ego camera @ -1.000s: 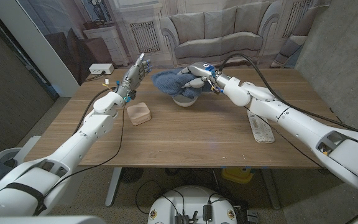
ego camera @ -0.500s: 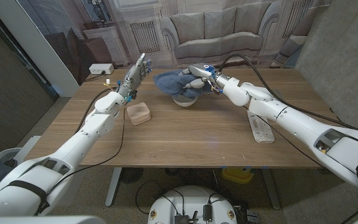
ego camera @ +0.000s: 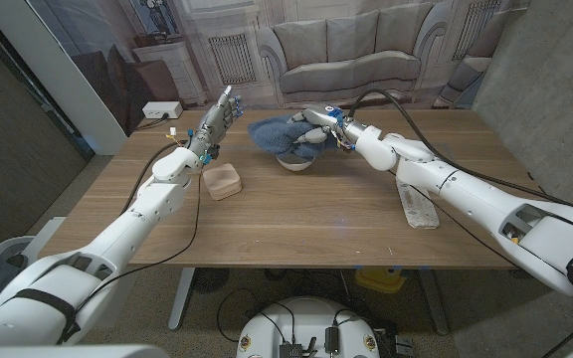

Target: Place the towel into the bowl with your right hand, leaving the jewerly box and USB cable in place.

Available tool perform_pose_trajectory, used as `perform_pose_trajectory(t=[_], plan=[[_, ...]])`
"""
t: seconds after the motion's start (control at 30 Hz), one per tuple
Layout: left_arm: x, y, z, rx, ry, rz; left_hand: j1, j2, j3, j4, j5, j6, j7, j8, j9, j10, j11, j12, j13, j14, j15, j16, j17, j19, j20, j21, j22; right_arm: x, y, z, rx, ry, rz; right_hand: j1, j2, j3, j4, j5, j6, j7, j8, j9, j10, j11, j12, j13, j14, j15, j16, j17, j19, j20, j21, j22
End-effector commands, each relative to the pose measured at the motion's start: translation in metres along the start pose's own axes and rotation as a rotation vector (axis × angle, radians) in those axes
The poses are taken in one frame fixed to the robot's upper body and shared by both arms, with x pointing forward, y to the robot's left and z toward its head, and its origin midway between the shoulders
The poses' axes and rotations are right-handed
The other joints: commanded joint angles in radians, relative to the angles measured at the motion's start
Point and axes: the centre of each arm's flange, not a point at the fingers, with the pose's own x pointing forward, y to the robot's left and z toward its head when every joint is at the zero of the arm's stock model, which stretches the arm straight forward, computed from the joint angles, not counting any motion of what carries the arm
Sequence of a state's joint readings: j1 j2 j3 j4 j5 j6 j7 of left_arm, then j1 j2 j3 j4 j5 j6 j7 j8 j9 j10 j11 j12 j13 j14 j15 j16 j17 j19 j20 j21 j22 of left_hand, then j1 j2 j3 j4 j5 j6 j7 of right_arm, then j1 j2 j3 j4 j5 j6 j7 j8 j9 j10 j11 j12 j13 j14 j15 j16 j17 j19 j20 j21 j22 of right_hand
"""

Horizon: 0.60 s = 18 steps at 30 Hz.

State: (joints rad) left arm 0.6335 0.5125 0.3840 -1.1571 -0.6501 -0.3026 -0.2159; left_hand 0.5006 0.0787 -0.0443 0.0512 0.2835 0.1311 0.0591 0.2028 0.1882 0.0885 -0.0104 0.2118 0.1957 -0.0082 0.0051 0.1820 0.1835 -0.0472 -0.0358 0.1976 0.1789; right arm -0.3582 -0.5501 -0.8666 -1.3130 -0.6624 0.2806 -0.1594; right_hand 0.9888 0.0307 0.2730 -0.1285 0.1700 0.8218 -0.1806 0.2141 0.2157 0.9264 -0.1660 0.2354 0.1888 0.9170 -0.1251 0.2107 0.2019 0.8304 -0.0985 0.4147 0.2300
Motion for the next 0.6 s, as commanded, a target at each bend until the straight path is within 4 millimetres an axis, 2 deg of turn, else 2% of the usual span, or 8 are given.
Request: perform_pose_trajectory(t=[0.03,0.6], plan=[[-0.001,0.000,0.000,-0.003,0.002,0.007,0.005,0.004,-0.005,0.004,-0.001,0.005,-0.001,-0.001,0.003,0.005,0.004,-0.004,0.000,0.007,0.003,0.008,0.002,-0.002,0.006,0.008,0.005,0.003,0.009,-0.005,0.012,0.012,0.015,0.109,0.118,0.000,0.004,0.006,0.005,0.002,0.001,0.005,0.004,-0.006,-0.004,0.005,0.004,-0.108,-0.002,0.002,-0.005,-0.114,0.006,0.002],[0.001,0.000,0.003,0.012,0.012,0.006,0.008,0.006,-0.007,0.004,-0.001,0.006,-0.001,-0.001,0.003,0.005,0.003,-0.004,0.000,0.006,0.003,0.008,0.002,-0.001,0.005,0.008,0.005,0.002,0.023,-0.012,0.032,0.032,0.037,0.108,0.117,-0.001,0.004,0.006,0.004,0.002,0.000,0.005,0.003,-0.005,-0.007,0.005,0.001,-0.108,-0.004,0.002,-0.009,-0.114,0.007,0.001]])
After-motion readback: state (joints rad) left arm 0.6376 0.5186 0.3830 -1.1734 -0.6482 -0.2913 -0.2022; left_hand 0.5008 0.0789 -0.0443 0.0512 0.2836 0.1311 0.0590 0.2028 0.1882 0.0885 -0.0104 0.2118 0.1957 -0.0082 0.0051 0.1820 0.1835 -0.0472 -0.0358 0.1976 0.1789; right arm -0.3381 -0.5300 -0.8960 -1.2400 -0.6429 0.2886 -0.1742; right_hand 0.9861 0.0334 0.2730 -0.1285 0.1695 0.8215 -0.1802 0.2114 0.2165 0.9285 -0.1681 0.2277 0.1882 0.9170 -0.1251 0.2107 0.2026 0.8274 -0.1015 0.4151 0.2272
